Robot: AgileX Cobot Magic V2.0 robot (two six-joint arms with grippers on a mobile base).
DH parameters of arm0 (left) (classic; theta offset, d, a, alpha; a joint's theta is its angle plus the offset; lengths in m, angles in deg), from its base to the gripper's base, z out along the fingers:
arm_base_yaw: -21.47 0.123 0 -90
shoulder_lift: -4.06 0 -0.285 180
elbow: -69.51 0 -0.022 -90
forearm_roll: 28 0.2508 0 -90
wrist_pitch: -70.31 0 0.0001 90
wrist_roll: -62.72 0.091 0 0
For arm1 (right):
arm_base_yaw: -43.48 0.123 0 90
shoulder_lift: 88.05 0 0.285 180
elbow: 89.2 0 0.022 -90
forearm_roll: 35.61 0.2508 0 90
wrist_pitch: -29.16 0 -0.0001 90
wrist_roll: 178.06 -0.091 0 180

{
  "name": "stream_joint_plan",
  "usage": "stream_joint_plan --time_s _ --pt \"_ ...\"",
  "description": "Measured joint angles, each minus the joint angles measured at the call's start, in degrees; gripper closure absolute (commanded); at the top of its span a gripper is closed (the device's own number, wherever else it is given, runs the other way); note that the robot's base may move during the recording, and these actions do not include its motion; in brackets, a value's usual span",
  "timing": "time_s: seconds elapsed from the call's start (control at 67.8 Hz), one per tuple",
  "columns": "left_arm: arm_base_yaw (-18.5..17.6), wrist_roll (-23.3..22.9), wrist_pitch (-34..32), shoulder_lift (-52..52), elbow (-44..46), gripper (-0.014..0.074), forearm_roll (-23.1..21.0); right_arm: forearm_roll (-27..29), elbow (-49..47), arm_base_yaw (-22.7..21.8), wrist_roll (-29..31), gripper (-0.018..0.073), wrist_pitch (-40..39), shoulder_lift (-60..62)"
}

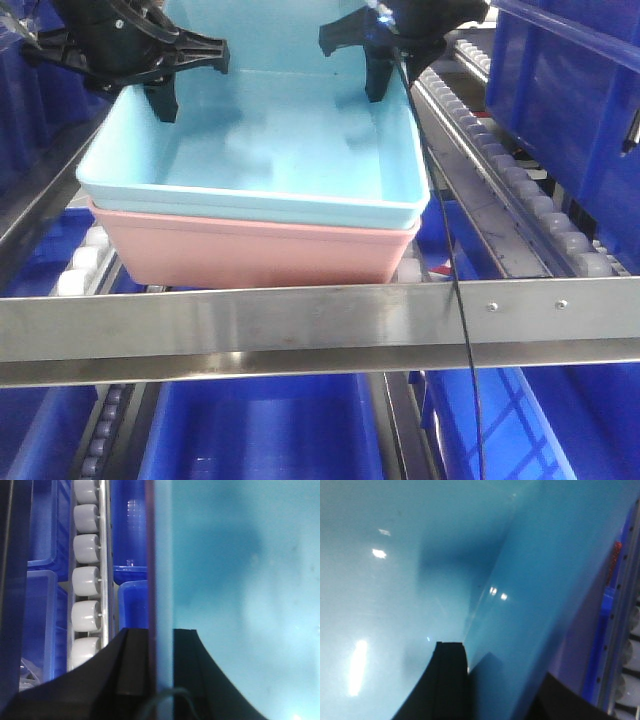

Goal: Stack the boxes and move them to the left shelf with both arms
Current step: 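Lower the held stack onto the roller-track shelf with both grippers, then push the stack farther along the rollers with both grippers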

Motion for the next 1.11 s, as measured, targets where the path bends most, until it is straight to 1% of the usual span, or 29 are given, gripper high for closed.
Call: stream_joint_plan --time_s 0.147,0.206,0.251,0.324,0.369,0.413,0.442,0.516,0.56,0.619,0.885,1.106 --pt "0.09 0.11 -0.41 0.29 0.1 0.0594 0.0 0.13 -0.1 -0.13 0.0 0.0484 -0.54 -0.3" --pt "0.09 0.11 -0.84 0.29 0.1 0.0583 0.0 0.13 -0.1 -0.13 0.0 0.0435 -0.54 -0.3" --pt "0.09 0.11 -0.82 0.29 0.1 0.0551 0.0 0.13 -0.1 -0.13 0.0 0.0362 -0.54 -0.43" --pt "0.09 0.11 -1.33 0.29 0.1 0.0468 0.0 0.13 -0.1 -0.16 0.37 0.022 -0.43 -0.43" --pt "0.09 0.11 -2.12 0.34 0.1 0.0388 0.0 0.42 -0.1 -0.16 0.72 0.0118 -0.04 -0.54" --pt "0.09 0.11 -3.2 0.44 0.22 0.0323 0.0 1.01 -0.1 -0.16 0.99 0.0054 0.35 -0.66" --pt "0.09 0.11 -3.79 0.44 0.22 0.026 0.0 1.57 -0.1 -0.16 1.13 0.0002 0.35 -0.66" --pt "0.09 0.14 -5.87 0.69 0.32 0.0146 0.11 3.09 0.02 0.19 1.33 -0.0062 0.83 -0.89" --pt "-0.01 0.14 -6.84 0.94 0.47 0.0091 0.11 3.67 0.02 0.45 1.33 -0.0066 1.25 -0.99" --pt "-0.22 0.05 -7.1 1.16 0.47 0.0059 0.11 4.39 0.02 0.7 1.33 -0.0066 1.86 -1.1" --pt "-0.47 -0.33 -6.02 0.59 0.47 0.0059 0.11 5.52 0.02 1.08 1.57 -0.0066 2.41 -0.79" --pt "-0.93 -0.41 -3.5 -2.19 0.49 0.0062 0.34 5.33 0.11 1.66 1.57 -0.0066 5.48 1.53"
